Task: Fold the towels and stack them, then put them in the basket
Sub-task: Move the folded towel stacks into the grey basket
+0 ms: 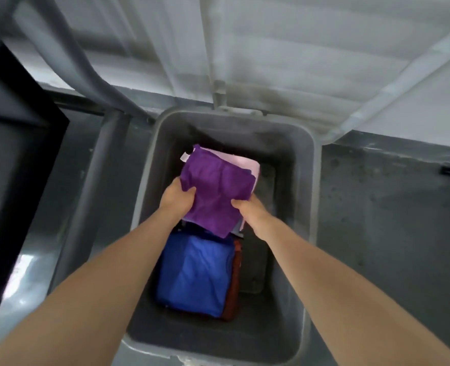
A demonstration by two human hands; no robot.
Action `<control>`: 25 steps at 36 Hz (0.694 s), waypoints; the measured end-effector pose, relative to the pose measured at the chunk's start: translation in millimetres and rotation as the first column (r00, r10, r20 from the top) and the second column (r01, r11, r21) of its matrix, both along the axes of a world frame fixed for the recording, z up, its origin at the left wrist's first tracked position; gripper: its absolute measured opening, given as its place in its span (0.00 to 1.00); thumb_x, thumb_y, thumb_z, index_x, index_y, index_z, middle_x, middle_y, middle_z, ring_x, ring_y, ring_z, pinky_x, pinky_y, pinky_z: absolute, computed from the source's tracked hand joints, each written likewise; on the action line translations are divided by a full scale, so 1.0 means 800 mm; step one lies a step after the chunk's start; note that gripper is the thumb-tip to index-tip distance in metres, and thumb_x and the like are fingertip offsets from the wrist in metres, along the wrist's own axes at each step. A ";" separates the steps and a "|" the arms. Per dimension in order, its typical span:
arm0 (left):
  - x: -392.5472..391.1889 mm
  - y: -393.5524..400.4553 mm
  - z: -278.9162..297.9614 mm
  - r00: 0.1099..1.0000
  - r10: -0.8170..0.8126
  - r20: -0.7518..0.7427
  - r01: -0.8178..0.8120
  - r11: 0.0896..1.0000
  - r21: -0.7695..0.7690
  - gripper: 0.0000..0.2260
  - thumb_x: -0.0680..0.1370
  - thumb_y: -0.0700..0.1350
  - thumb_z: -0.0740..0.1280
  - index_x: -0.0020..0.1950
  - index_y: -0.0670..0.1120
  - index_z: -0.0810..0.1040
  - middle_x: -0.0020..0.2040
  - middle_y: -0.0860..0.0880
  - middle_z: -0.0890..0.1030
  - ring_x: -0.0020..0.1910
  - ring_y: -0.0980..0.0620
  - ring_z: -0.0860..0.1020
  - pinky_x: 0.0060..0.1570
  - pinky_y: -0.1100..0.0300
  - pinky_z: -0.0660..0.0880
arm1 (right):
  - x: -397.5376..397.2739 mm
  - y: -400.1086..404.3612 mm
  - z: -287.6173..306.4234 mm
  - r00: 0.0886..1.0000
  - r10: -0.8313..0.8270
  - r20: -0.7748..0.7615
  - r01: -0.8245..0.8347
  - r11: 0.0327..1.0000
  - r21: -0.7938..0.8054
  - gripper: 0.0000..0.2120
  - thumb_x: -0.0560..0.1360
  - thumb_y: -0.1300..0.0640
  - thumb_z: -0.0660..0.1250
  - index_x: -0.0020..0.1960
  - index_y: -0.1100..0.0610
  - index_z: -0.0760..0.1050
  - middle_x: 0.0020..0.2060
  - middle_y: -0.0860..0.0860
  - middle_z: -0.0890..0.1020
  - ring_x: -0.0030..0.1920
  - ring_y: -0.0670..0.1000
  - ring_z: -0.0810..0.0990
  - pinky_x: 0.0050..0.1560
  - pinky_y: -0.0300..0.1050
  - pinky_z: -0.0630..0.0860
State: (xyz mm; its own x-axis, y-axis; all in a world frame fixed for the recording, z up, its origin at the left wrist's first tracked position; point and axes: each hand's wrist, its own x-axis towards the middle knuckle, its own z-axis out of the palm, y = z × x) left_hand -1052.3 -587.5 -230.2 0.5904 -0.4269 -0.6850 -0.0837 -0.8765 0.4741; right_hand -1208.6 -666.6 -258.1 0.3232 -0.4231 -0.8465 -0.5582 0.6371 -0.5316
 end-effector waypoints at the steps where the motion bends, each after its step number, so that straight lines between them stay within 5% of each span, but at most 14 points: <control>1: 0.007 0.002 -0.009 0.997 -0.064 0.048 0.062 0.997 0.037 0.15 0.80 0.43 0.62 0.65 0.40 0.71 0.61 0.39 0.77 0.59 0.40 0.75 0.58 0.52 0.73 | 0.004 0.002 -0.007 0.997 0.076 -0.016 -0.076 0.997 -0.022 0.23 0.80 0.59 0.61 0.74 0.55 0.62 0.66 0.55 0.74 0.64 0.58 0.75 0.58 0.49 0.74; 4: 0.015 0.010 -0.040 0.977 -0.204 0.059 0.193 0.968 0.164 0.16 0.79 0.41 0.61 0.65 0.37 0.71 0.62 0.37 0.76 0.60 0.38 0.75 0.56 0.53 0.71 | 0.001 0.014 -0.036 0.975 0.201 -0.094 -0.208 0.975 -0.072 0.25 0.80 0.57 0.61 0.75 0.56 0.60 0.66 0.57 0.74 0.64 0.58 0.75 0.61 0.47 0.73; 8: 0.008 0.009 -0.030 0.987 -0.155 0.030 0.144 0.964 0.225 0.20 0.79 0.44 0.61 0.68 0.37 0.67 0.64 0.36 0.74 0.61 0.37 0.74 0.58 0.52 0.72 | -0.015 0.023 -0.023 0.975 0.161 -0.155 -0.184 0.972 -0.144 0.22 0.80 0.51 0.62 0.71 0.55 0.65 0.63 0.55 0.77 0.62 0.57 0.77 0.63 0.52 0.74; 10: -0.001 0.003 -0.001 0.991 -0.107 0.082 0.087 0.972 0.216 0.22 0.78 0.47 0.62 0.70 0.39 0.66 0.65 0.36 0.72 0.61 0.37 0.73 0.57 0.50 0.72 | -0.026 0.019 0.007 0.979 0.107 -0.174 -0.139 0.973 -0.183 0.20 0.81 0.51 0.61 0.71 0.56 0.67 0.63 0.50 0.76 0.63 0.56 0.76 0.57 0.42 0.72; 12: -0.013 -0.009 0.041 0.990 -0.066 0.121 0.048 0.988 0.149 0.23 0.78 0.49 0.62 0.71 0.41 0.67 0.65 0.37 0.71 0.62 0.37 0.72 0.59 0.49 0.71 | -0.042 0.007 0.046 0.983 0.030 -0.182 -0.063 0.983 -0.175 0.24 0.81 0.51 0.61 0.74 0.58 0.64 0.66 0.50 0.73 0.67 0.55 0.73 0.58 0.39 0.70; 15: -0.035 -0.034 0.108 0.998 -0.047 0.048 0.048 0.999 -0.013 0.20 0.80 0.45 0.61 0.71 0.41 0.69 0.65 0.40 0.73 0.63 0.40 0.72 0.61 0.55 0.68 | -0.074 -0.028 0.106 0.978 -0.116 -0.173 0.081 0.977 -0.195 0.23 0.81 0.51 0.62 0.73 0.56 0.65 0.67 0.56 0.74 0.65 0.56 0.74 0.67 0.53 0.71; 18: -0.065 -0.056 0.180 0.996 -0.041 -0.083 0.031 0.993 -0.112 0.17 0.81 0.42 0.60 0.70 0.42 0.71 0.64 0.42 0.76 0.61 0.44 0.74 0.59 0.61 0.67 | -0.114 -0.086 0.185 0.946 -0.297 -0.131 0.239 0.911 -0.337 0.18 0.81 0.57 0.60 0.70 0.60 0.69 0.52 0.53 0.79 0.49 0.50 0.79 0.50 0.45 0.76; 20: -0.087 -0.072 0.224 0.982 -0.018 -0.187 -0.012 0.987 -0.159 0.15 0.80 0.42 0.60 0.67 0.45 0.74 0.63 0.43 0.77 0.59 0.45 0.76 0.63 0.55 0.71 | -0.141 -0.133 0.241 0.901 -0.427 -0.080 0.351 0.824 -0.444 0.15 0.82 0.60 0.57 0.67 0.61 0.69 0.47 0.52 0.77 0.41 0.45 0.75 0.39 0.39 0.72; 22: -0.104 -0.098 0.264 0.961 0.051 -0.271 -0.115 0.967 -0.225 0.11 0.80 0.42 0.61 0.61 0.49 0.75 0.56 0.45 0.79 0.53 0.49 0.78 0.56 0.53 0.76 | -0.159 -0.189 0.293 0.868 -0.496 -0.033 0.405 0.744 -0.532 0.14 0.82 0.59 0.56 0.66 0.59 0.69 0.52 0.55 0.76 0.41 0.45 0.75 0.39 0.40 0.72; 25: -0.121 -0.139 0.303 0.925 0.114 -0.362 -0.230 0.928 -0.295 0.09 0.81 0.40 0.59 0.60 0.49 0.73 0.48 0.50 0.78 0.44 0.54 0.76 0.42 0.63 0.74 | -0.169 -0.253 0.332 0.860 -0.510 0.018 0.427 0.699 -0.574 0.13 0.82 0.57 0.55 0.65 0.56 0.69 0.53 0.54 0.75 0.44 0.47 0.75 0.40 0.40 0.73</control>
State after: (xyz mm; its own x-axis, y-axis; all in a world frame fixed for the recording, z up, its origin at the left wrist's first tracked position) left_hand -1149.2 -698.8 12.3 0.4376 -0.5724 -0.6934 0.2668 -0.6538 0.7081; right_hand -1343.4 -868.9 7.2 -0.1399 -0.8850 -0.4441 -0.3571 0.4634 -0.8110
